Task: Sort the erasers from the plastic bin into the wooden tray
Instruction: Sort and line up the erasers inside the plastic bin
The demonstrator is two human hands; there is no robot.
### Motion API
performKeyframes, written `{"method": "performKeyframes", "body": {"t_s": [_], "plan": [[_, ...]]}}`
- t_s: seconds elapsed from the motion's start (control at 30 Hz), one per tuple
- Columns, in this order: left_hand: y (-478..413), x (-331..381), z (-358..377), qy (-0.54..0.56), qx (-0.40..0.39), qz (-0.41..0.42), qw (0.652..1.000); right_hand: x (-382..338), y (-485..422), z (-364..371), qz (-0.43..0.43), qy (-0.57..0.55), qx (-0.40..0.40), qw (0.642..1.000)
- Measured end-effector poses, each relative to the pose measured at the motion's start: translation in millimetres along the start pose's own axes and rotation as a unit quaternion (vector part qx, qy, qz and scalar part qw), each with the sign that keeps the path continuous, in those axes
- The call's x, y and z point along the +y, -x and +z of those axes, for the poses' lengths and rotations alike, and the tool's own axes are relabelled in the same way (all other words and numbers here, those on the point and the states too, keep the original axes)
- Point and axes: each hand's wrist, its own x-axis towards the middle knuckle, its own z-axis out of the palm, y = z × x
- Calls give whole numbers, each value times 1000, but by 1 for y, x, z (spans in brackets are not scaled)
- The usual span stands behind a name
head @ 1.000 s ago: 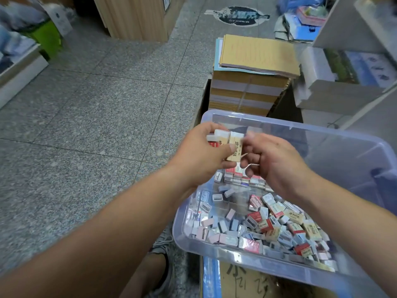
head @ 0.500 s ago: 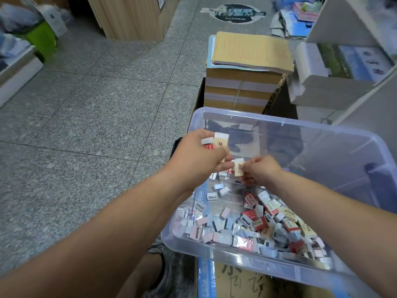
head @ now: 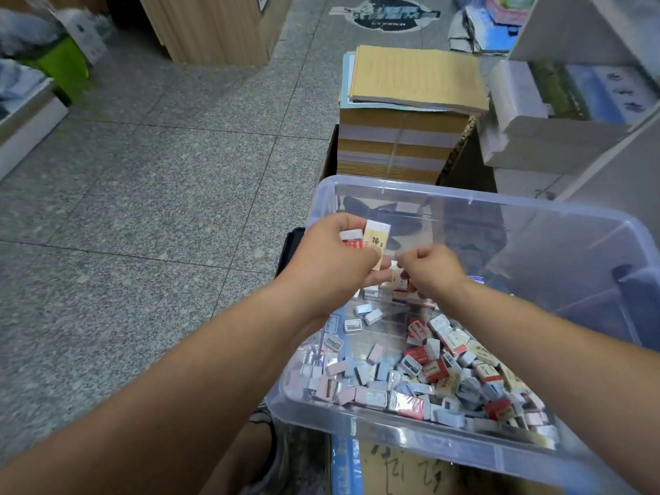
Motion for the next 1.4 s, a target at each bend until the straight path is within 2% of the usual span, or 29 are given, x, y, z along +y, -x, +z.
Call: {"method": "performKeyframes", "body": {"t_s": [0.1, 0.17, 0.27, 0.37, 0.43, 0.53, 0.63, 0.7, 0.8, 0.93, 1.07, 1.27, 1.33, 1.4], "plan": [[0, -4, 0, -30, 1, 5, 1000, -31, 39, -18, -36, -187, -68, 979], [2, -5, 0, -47, 2, 6, 999, -48, 65, -30, -60, -260, -112, 957], [4, -7, 2, -61, -2, 10, 998, -57, 88, -40, -133, -175, -105, 970], [8, -8, 4, -73, -6, 14, 997, -52, 88, -41, -149, -121, -77, 978], [9, -9, 4, -89, -1, 16, 996, -42, 79, -41, -112, -131, -60, 983], [8, -4, 3, -81, 9, -7, 997, -17, 51, -41, 6, -149, -56, 987], [6, 0, 5, -72, 10, -24, 997, 11, 24, -34, 81, -105, -70, 989], [4, 0, 7, -86, 1, -23, 996, 21, 12, -27, 84, -64, -62, 992], [2, -6, 7, -122, -7, -19, 992, 23, -1, -12, 95, -82, -49, 991], [0, -9, 7, -170, -9, 1, 985, 24, -20, 2, 122, -94, 22, 988], [-3, -10, 6, -175, -8, 14, 984, 32, -28, 10, 106, -15, 61, 992], [-8, -13, 6, -134, -12, 17, 991, 31, -23, -3, 50, 142, 40, 988], [-7, -13, 7, -126, -13, 12, 992, 25, -11, -8, 22, 84, 13, 996], [-7, -13, 7, -135, -6, 11, 991, 10, 8, -15, -10, -44, -33, 998]]}}
